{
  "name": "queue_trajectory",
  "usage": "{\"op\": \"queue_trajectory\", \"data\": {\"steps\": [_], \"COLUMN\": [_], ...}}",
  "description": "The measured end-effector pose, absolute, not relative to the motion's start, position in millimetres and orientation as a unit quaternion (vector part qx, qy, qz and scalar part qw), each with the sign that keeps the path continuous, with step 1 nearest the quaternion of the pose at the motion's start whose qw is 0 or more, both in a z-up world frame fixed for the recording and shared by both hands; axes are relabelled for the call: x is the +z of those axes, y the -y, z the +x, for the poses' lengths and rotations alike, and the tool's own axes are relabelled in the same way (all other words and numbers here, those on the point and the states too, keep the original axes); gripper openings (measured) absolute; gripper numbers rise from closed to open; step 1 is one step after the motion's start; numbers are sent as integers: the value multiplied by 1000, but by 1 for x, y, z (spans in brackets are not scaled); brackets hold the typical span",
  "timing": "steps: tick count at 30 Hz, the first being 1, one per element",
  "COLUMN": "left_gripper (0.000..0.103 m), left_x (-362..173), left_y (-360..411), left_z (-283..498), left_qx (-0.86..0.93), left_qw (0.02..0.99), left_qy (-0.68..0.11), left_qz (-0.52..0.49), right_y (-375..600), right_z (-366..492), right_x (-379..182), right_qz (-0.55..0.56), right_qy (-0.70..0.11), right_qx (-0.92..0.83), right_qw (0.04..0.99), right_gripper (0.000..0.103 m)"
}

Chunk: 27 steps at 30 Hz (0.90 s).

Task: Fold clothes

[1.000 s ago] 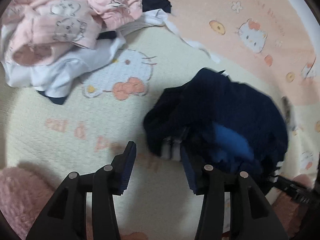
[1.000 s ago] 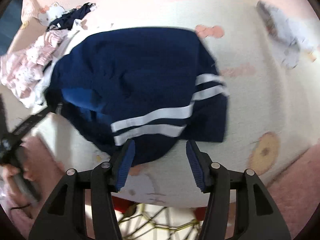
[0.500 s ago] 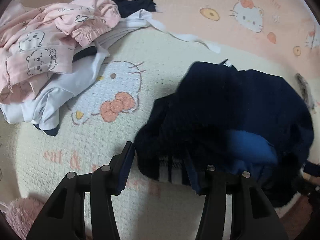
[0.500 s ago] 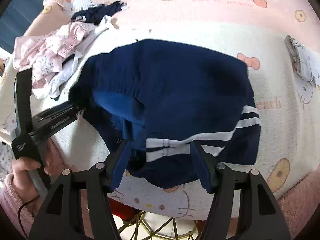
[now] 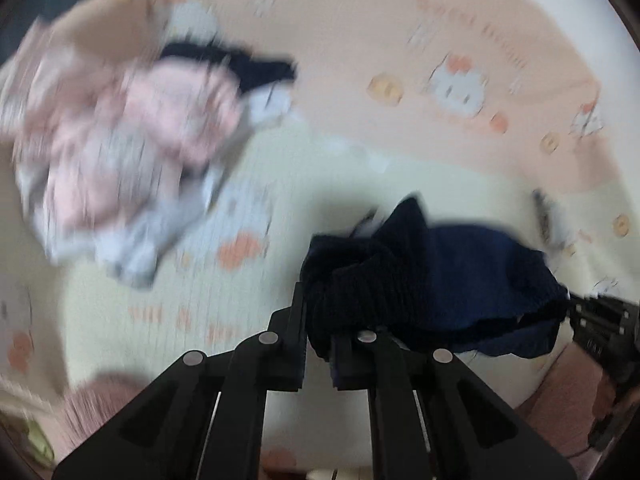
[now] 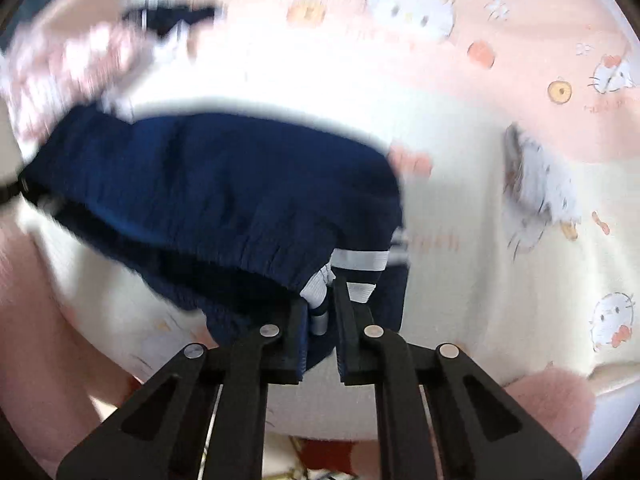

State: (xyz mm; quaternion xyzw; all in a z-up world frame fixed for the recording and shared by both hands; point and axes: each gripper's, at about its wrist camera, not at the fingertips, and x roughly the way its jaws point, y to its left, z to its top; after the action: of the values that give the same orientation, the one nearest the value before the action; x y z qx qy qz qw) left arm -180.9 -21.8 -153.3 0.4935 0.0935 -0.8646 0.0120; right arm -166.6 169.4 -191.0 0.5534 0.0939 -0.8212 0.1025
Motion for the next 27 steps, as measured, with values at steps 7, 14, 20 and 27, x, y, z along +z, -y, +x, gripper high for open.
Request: {"op": "queue_trajectory", "data": {"steps": [7,14,20,27], "left_gripper": [8,9,9,10], "left_x": [-1,-68,-218,-231], "left_y": [4,5,-7,-13], "left_z": [-229,-204,-199,-184], "left_qx": [-934,-903,-821,-825], "left_qw": [-14,-15,-6,-20], "left_qy": [-20,-36,-34,-55], "left_qz": [357,428,569,562], "right_y": [-172,-196,-210,-183], "right_z": [-222,-185,-160,-136], "right_x": [-7,-11,-194,-240], "right_qz": [368,357,558,606], "right_qy": [-60,-37,10,-21], "right_qx": [-921,-930,-827,-789], "right_qw": [111,82,64,101], "right_gripper": [8,8,8,34]}}
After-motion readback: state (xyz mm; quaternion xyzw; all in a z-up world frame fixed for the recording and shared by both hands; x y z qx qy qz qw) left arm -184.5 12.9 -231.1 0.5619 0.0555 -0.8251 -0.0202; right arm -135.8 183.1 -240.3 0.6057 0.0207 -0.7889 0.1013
